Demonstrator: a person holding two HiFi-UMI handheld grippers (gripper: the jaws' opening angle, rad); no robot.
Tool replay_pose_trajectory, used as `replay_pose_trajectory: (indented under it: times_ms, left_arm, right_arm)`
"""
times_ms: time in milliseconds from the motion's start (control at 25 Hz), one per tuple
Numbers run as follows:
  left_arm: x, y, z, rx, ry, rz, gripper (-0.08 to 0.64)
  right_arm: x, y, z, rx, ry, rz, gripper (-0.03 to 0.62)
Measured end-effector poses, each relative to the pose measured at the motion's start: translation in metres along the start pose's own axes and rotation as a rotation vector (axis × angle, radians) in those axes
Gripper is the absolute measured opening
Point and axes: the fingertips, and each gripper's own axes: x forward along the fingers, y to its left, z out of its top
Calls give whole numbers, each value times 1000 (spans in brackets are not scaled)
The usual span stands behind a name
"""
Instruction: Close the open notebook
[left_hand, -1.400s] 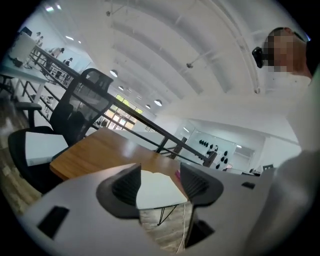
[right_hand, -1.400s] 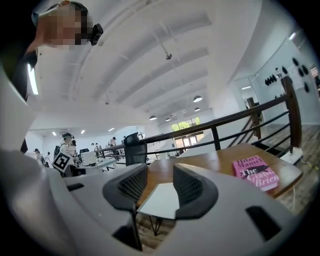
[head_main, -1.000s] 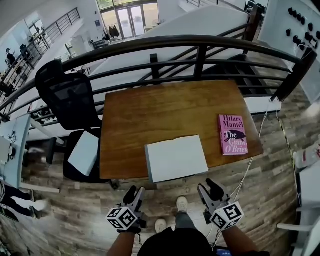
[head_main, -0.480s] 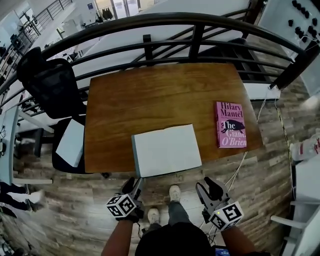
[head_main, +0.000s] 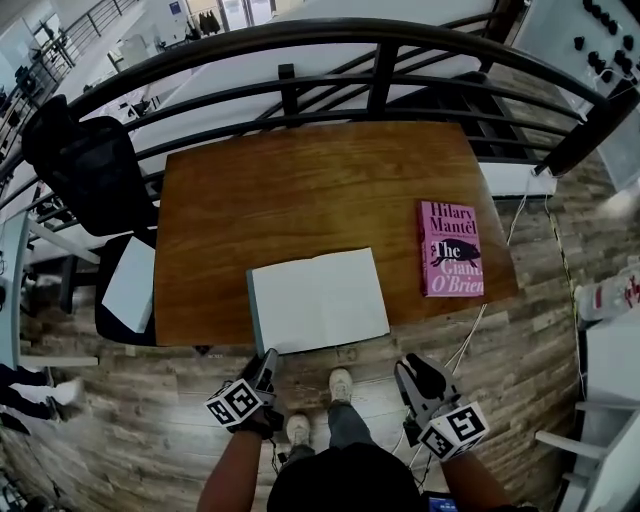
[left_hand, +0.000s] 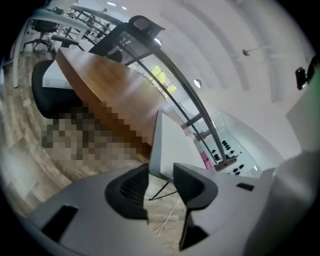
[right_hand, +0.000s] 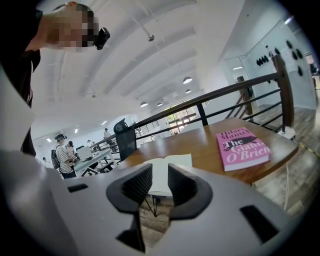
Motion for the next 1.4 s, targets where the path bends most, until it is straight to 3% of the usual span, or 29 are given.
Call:
replay_pose_trajectory:
  times_ms: [120,240,400,640,800,1400]
  left_arm:
    - [-2,-10,1,29,0,10,82]
    - [-8,-19,6,56,-3,18,60]
    - [-17,-44,19,135,-4,-5,54]
    - [-26,-95,34,328,-32,-26,50]
    - [-25,-126,34,418,-33,-73,51]
    - [4,-197,2,600,87,-264,53]
  right_arm:
    - [-2,-2,-2,-1,13,5,82]
    - [-4,0,-1,13,9,5,58]
    - [0,8,0,20,9,30,52]
    - [13,24,16,-34,-17,104,52]
    - [16,24,30,-37,-54,113,52]
    - [-6,-16,30,-15,-81,16,52]
